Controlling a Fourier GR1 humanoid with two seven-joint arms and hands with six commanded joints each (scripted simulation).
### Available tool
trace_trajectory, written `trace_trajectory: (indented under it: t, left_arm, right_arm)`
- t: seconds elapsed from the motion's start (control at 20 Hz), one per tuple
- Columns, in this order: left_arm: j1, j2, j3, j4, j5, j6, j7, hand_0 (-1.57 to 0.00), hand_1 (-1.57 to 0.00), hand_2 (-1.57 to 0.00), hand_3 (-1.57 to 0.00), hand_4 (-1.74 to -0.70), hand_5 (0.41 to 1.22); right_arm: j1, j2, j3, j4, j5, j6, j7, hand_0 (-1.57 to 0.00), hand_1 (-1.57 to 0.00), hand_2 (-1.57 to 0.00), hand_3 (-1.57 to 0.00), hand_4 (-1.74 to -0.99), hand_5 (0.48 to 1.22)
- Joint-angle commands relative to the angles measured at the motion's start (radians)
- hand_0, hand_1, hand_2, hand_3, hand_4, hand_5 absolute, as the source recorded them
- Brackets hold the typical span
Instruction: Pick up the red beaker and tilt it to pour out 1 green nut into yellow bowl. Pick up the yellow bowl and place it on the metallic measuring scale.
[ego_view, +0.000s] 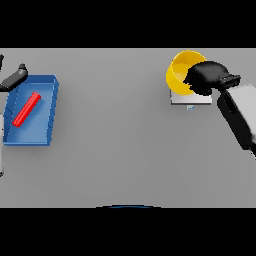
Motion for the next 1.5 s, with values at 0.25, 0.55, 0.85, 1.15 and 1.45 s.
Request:
trace_trajectory:
  t: [0.25,0.55,0.85,1.15,1.45]
  left_arm:
    - [0.001,0.005,0.003,-0.009,-0.003,-0.004,0.033,0.0,0.0,0.0,0.0,-0.85,0.783]
    - [-0.011,0.009,0.0,0.018,-0.011,0.001,0.005,0.0,0.0,0.0,0.0,-0.84,0.771]
    - [-0.026,0.005,0.002,0.034,-0.005,-0.004,0.011,0.0,0.0,0.0,0.0,-0.85,0.767]
    - [-0.03,0.006,0.0,0.035,-0.01,0.003,0.007,0.0,0.0,0.0,0.0,-0.85,0.772]
    - [-0.026,-0.001,-0.003,0.001,-0.007,0.001,0.024,0.0,0.0,0.0,0.0,-0.86,0.771]
  right_arm:
    - [-0.012,0.001,0.004,0.101,0.009,-0.027,-0.03,-1.45,-1.28,-1.38,-1.55,-1.73,1.221]
    - [-0.035,0.025,0.001,0.176,0.013,-0.049,-0.038,-1.42,-1.23,-1.4,-1.54,-1.728,1.221]
    - [-0.054,0.036,-0.028,0.221,-0.011,-0.004,-0.023,-0.95,-0.69,-0.67,-0.88,-1.564,0.991]
    - [-0.05,0.02,-0.028,0.206,-0.022,0.043,-0.014,-0.3,-0.22,-0.3,-0.51,-1.487,0.848]
    - [-0.058,0.014,-0.005,0.229,0.005,0.038,-0.041,-0.08,-0.06,-0.09,-0.3,-1.424,0.804]
